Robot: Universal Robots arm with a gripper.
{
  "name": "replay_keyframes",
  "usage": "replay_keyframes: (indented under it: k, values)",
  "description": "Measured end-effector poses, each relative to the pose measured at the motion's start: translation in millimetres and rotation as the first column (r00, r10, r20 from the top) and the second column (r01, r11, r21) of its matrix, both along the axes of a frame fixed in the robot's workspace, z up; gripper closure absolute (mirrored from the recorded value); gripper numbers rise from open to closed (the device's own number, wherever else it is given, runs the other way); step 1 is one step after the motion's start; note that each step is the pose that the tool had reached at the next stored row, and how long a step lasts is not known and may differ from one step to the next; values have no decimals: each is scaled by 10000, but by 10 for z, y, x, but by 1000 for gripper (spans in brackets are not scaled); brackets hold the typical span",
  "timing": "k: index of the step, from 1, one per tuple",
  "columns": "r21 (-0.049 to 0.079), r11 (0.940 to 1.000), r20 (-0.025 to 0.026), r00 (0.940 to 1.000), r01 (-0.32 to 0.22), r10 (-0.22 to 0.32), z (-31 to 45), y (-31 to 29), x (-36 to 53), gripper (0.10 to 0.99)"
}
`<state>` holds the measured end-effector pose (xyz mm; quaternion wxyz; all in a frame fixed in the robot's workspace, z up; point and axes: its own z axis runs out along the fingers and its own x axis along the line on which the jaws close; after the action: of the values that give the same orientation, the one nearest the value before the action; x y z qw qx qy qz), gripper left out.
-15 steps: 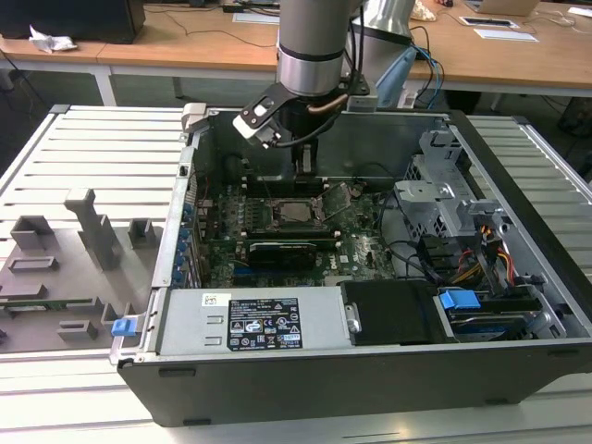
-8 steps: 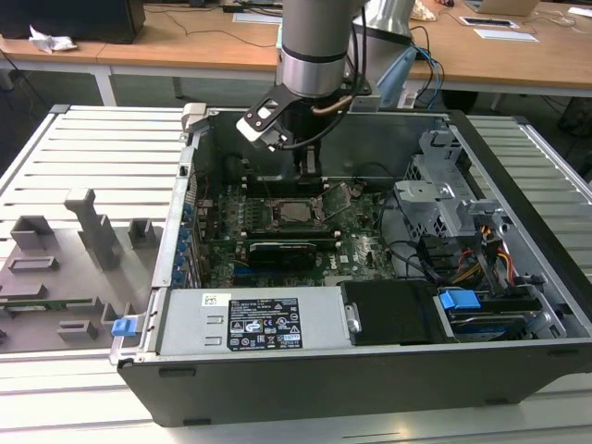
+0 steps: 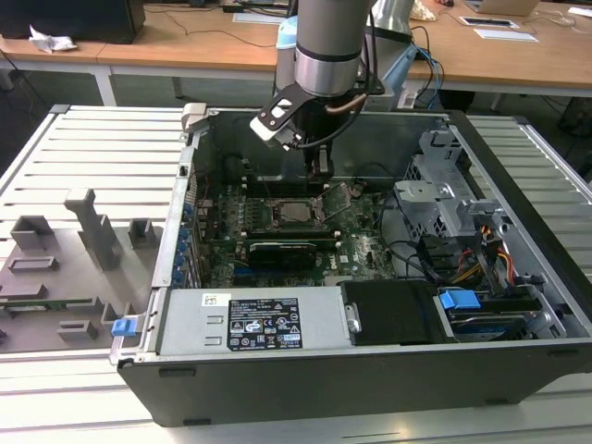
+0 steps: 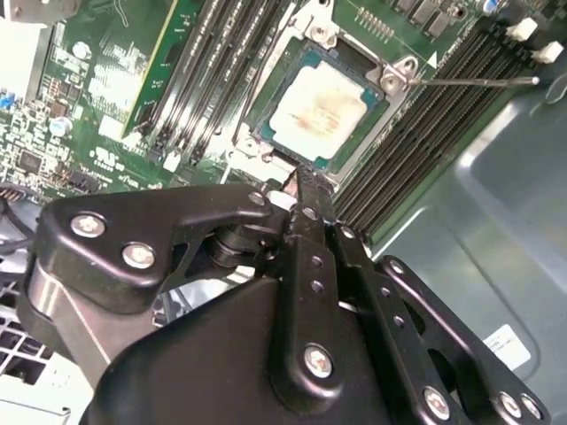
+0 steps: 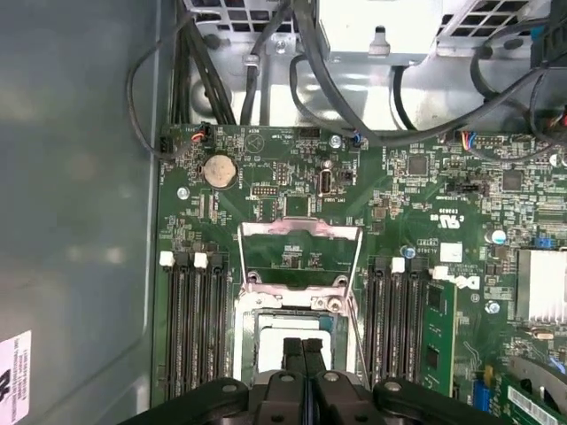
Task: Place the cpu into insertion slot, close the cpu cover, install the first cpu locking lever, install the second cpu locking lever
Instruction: 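Close the cpu cover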
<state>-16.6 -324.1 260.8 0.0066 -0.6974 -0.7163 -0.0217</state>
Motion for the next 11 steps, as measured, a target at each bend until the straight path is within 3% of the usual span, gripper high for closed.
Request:
replay_keyframes:
  k: [4, 7, 9, 11]
  values:
    - [1, 10000, 0, 10000, -4, 4, 55, 0, 6, 980]
    - [1, 10000, -3, 10000, -8, 8, 56, 0, 90, 980]
    - [1, 10000, -5, 10000, -96, 96, 55, 0, 317, 980]
    - [0, 9989, -19, 9989, -469, 469, 43, 0, 453, 980]
